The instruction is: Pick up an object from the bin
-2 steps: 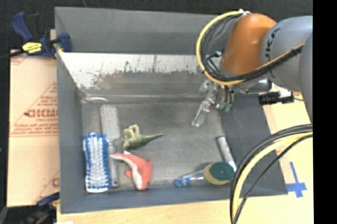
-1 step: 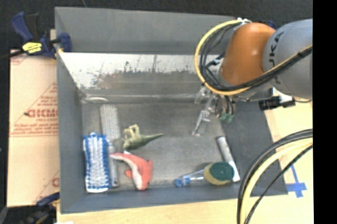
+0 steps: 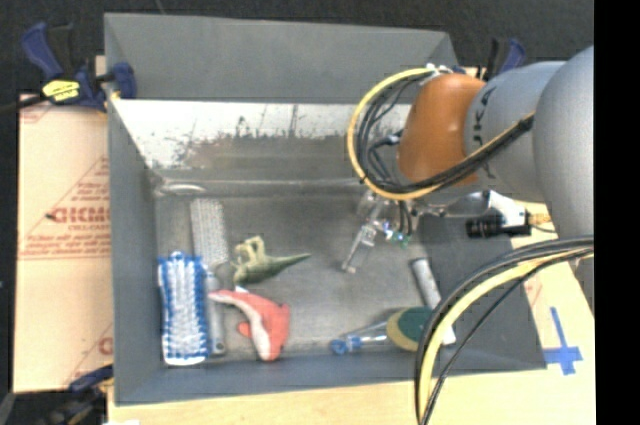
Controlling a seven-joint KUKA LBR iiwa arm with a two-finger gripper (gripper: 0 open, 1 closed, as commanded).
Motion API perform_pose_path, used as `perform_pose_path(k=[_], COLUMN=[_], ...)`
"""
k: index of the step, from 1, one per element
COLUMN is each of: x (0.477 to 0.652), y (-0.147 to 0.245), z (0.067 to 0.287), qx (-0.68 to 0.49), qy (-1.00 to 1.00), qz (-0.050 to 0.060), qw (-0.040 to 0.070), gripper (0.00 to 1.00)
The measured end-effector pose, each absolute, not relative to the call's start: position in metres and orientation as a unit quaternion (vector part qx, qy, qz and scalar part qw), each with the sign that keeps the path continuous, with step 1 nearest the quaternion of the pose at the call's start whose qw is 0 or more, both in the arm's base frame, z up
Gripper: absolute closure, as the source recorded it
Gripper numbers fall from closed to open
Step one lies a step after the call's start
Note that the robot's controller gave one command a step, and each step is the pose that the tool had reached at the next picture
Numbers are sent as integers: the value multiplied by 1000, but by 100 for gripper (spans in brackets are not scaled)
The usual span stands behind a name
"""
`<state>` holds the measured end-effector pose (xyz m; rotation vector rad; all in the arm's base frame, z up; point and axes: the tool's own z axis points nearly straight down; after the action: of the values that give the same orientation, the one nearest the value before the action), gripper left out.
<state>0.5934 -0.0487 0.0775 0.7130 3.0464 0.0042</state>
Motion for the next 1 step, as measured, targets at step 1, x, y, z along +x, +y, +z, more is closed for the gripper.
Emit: perform_pose_path(k=[1], x=[558], y=[-30], z=[77], qx=[153], qy=[988], qz=[-1], qw=[15], gripper=[0])
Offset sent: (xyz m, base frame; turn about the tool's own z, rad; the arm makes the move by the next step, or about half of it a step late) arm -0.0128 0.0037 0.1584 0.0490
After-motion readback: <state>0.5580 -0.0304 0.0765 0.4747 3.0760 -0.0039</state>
